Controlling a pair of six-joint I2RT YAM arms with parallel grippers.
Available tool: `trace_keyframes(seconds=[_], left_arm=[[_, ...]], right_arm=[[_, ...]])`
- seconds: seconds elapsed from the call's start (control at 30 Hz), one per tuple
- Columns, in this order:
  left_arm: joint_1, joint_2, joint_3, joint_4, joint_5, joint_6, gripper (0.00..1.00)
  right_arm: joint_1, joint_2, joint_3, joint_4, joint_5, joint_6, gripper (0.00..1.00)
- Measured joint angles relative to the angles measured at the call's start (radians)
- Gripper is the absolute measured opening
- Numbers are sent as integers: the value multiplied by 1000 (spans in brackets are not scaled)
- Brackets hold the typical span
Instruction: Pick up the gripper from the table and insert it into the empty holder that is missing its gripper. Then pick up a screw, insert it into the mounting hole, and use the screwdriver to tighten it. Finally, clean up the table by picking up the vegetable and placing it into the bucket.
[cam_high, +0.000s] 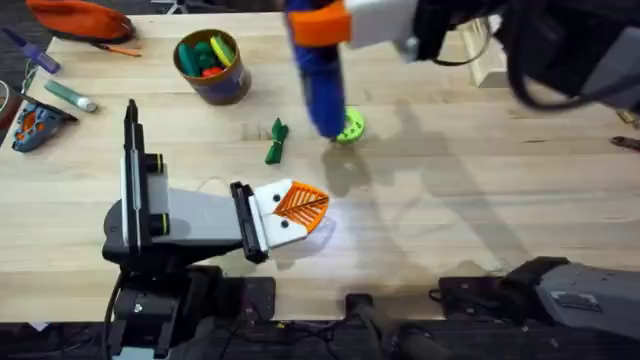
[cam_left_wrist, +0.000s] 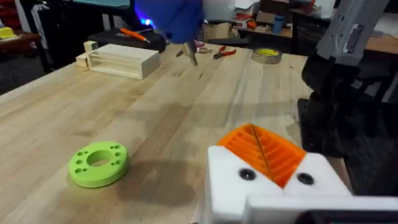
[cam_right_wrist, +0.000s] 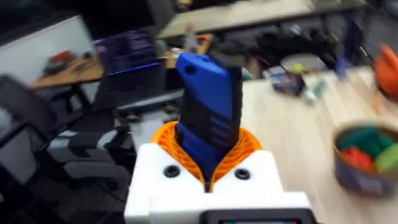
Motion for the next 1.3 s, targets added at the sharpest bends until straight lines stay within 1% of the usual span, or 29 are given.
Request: trace_keyframes(seconds=[0.03,0.07,0.13,0.23,0.37,0.47,0.63,0.77,0.83,0.97,1.0,1.17,1.3], left_arm=[[0,0,0,0,0,0,13],[0,0,0,0,0,0,13],[0,0,0,0,0,0,13],[0,0,0,0,0,0,13],[0,0,0,0,0,0,13],[0,0,0,0,0,0,13],[0,0,0,0,0,0,13],[0,0,0,0,0,0,13],[0,0,0,0,0,0,13],[0,0,0,0,0,0,13],[0,0,0,0,0,0,13],[0,0,0,0,0,0,13],[0,0,0,0,0,0,13]], right_arm=[[-89,0,0,-144,12,-37,23],[-122,0,0,-201,29,-55,23],[-173,0,0,-297,84,-90,23],[-223,0,0,-401,220,-146,23],[-227,0,2,-511,457,-240,23],[-227,0,30,-666,615,-337,23],[-227,0,144,-925,840,-523,23],[-227,0,234,-1018,988,-670,23],[-227,0,256,-1020,1039,-736,23],[-224,0,265,-1035,1092,-864,23],[-216,0,265,-1092,1118,-979,23],[-205,14,266,-1239,1216,-1168,23],[-206,70,266,-1351,1296,-1313,23]])
